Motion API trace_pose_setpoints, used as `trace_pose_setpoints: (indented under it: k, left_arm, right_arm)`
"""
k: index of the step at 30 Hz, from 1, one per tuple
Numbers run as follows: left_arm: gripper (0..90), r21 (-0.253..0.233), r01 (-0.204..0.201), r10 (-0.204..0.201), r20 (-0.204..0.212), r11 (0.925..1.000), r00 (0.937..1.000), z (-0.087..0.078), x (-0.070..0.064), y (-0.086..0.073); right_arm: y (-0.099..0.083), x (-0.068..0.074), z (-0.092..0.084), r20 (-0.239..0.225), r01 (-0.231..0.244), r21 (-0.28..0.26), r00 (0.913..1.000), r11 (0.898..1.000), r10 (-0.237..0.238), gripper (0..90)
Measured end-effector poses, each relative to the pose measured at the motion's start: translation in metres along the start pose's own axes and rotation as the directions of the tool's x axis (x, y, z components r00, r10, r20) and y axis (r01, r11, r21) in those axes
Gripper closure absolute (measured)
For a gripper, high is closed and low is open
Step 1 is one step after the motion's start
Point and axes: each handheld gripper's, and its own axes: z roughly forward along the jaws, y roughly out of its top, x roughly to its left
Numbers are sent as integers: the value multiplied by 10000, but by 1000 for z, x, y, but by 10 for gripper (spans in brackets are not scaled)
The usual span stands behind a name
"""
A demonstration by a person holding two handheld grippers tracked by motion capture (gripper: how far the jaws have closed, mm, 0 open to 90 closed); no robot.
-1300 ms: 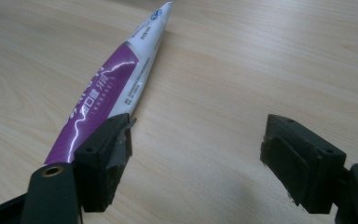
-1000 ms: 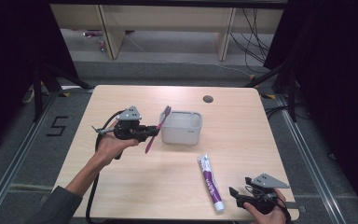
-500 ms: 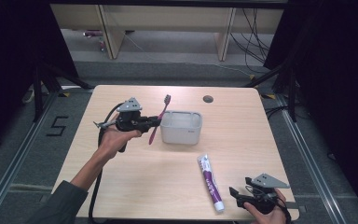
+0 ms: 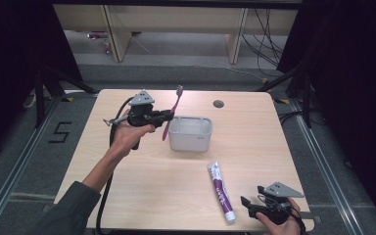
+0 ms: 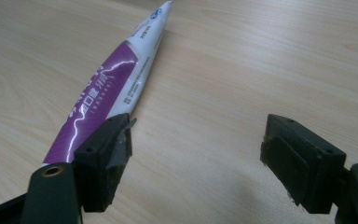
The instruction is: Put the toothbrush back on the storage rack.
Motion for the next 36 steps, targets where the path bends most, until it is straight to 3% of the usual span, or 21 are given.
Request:
trace_pose_setpoints:
  k: [5, 7, 9, 12, 28, 29, 32, 34, 36]
  left_arm:
    - [819, -63, 40, -42, -172, 10000, 9998, 7, 3, 4]
    - [818, -161, 419, -419, 4, 9990, 9991, 11, 5, 5]
    - [819, -50, 238, -240, -439, 9997, 9987, 16, 7, 8]
    - [819, -80, 290, -295, -636, 9995, 9975, 20, 8, 10]
    - [818, -146, 325, -340, -1179, 9994, 9924, 42, 10, 14]
    - [818, -237, 451, -476, -1204, 9987, 9916, 44, 10, 13]
    - [818, -303, 548, -581, -1248, 9980, 9905, 47, 11, 12]
    - [818, -331, 577, -615, -1261, 9978, 9901, 49, 11, 10]
    - [818, -255, 546, -575, -1322, 9982, 9896, 52, 12, 8]
  right_arm:
    - [0, -2, 0, 63, 251, -97, 9997, 9996, -250, 248]
    - [0, -2, 0, 67, 257, -90, 9996, 9996, -257, 248]
    - [0, -2, 0, 26, 276, -43, 9996, 9996, -276, 248]
    - [0, -2, 0, 67, 377, -17, 9993, 9993, -377, 248]
    - [0, -1, 0, -20, 353, -5, 9994, 9994, -353, 248]
    - [0, -1, 0, 30, 403, -4, 9992, 9992, -403, 248]
    - [0, -1, 0, -57, 343, 24, 9994, 9994, -343, 248]
    - [0, 2, -1, -172, -60, 165, 9998, 9998, 63, 248]
    - [0, -1, 0, -65, 351, 1, 9994, 9994, -351, 248]
